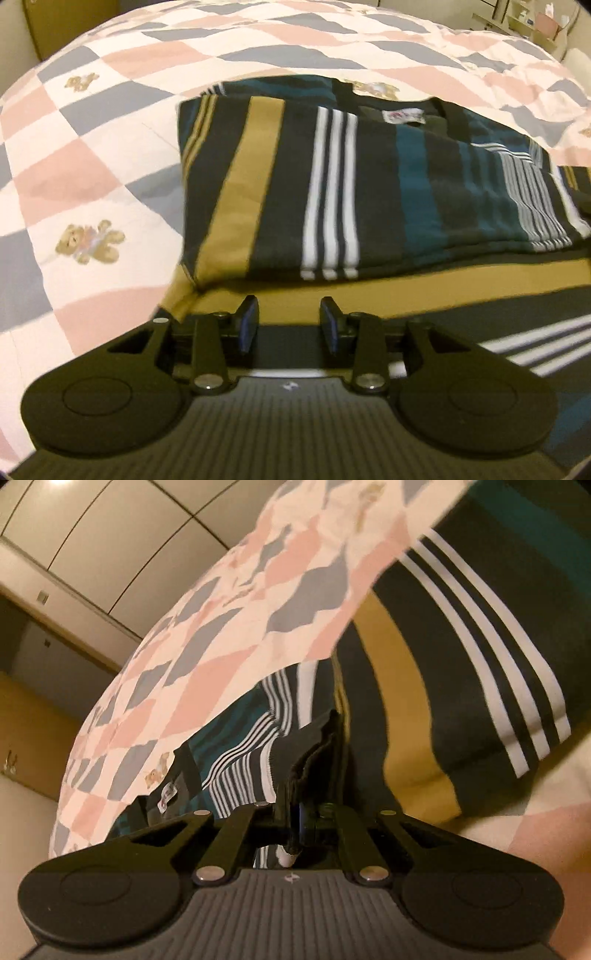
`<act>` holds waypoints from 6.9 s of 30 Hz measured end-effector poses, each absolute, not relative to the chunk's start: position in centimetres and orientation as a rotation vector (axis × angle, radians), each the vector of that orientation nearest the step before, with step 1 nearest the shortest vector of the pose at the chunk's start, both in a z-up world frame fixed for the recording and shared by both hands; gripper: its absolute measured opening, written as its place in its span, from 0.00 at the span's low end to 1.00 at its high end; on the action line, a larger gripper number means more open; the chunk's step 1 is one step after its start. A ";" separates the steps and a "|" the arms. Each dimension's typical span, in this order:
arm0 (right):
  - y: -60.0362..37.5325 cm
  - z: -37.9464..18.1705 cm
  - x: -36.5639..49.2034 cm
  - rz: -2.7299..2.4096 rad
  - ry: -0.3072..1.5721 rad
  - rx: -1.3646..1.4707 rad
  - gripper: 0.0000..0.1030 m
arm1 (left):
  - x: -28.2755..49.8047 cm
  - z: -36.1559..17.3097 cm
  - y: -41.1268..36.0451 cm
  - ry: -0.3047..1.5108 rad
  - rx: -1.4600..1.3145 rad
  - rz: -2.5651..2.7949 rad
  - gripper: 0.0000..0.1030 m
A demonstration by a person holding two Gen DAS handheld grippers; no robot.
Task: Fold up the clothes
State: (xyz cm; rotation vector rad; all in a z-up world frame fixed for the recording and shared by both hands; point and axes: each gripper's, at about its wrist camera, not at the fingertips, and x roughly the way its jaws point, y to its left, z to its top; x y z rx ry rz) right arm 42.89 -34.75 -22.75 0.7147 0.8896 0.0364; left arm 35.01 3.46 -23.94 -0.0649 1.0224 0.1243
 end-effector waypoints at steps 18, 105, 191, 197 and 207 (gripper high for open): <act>-35.1 -21.3 42.6 -0.140 0.940 0.487 0.20 | 35.0 -21.5 6.0 1.033 -0.100 0.166 0.12; -27.2 -14.6 33.2 0.434 0.943 0.168 0.50 | 33.5 -17.7 -2.7 1.217 -0.189 0.040 0.38; -35.0 -21.9 36.8 0.139 1.118 0.143 0.58 | 39.9 -21.4 5.2 1.024 -0.301 0.015 0.05; -35.2 -21.4 38.3 0.168 1.099 0.083 0.58 | 40.6 -18.6 7.1 0.933 -0.201 0.040 0.05; -34.3 -21.5 40.7 0.218 1.090 0.043 0.57 | 39.7 -20.8 9.1 0.961 -0.153 0.105 0.08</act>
